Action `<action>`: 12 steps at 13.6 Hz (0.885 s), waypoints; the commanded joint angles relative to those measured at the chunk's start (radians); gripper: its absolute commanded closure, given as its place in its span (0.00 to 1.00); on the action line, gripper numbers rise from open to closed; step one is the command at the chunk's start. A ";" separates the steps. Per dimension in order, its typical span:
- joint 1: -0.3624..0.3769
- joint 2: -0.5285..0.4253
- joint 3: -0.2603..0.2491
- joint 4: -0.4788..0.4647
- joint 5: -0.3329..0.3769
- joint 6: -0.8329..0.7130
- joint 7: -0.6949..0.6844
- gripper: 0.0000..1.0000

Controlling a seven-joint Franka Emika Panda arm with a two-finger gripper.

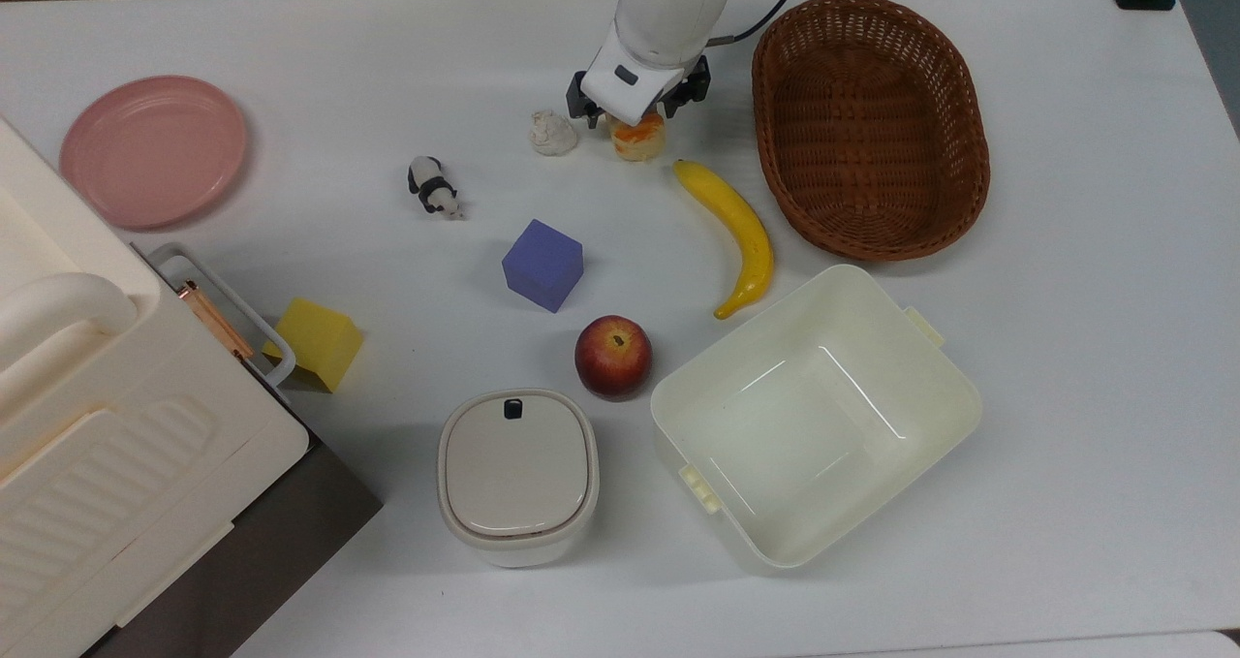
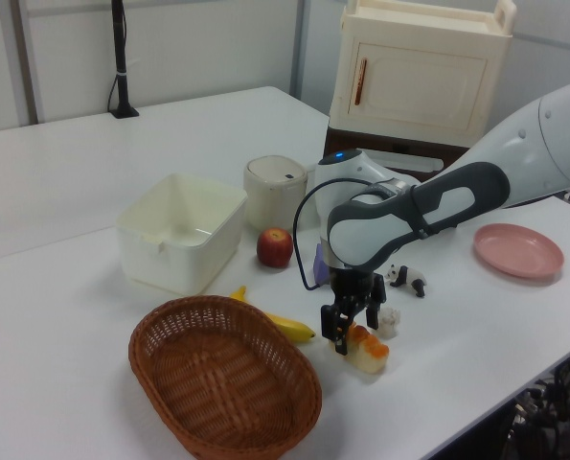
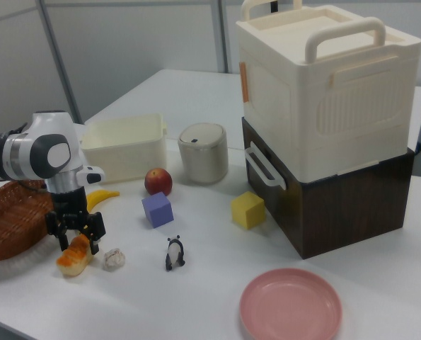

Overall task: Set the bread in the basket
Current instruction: 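Carry the held bread roll over the wicker basket and lower it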

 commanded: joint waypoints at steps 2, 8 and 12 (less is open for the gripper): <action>-0.009 0.015 0.016 -0.001 -0.038 0.032 0.020 0.96; -0.017 -0.013 0.017 0.033 -0.036 0.040 0.027 0.97; -0.037 -0.128 0.016 0.075 -0.028 0.032 0.059 0.97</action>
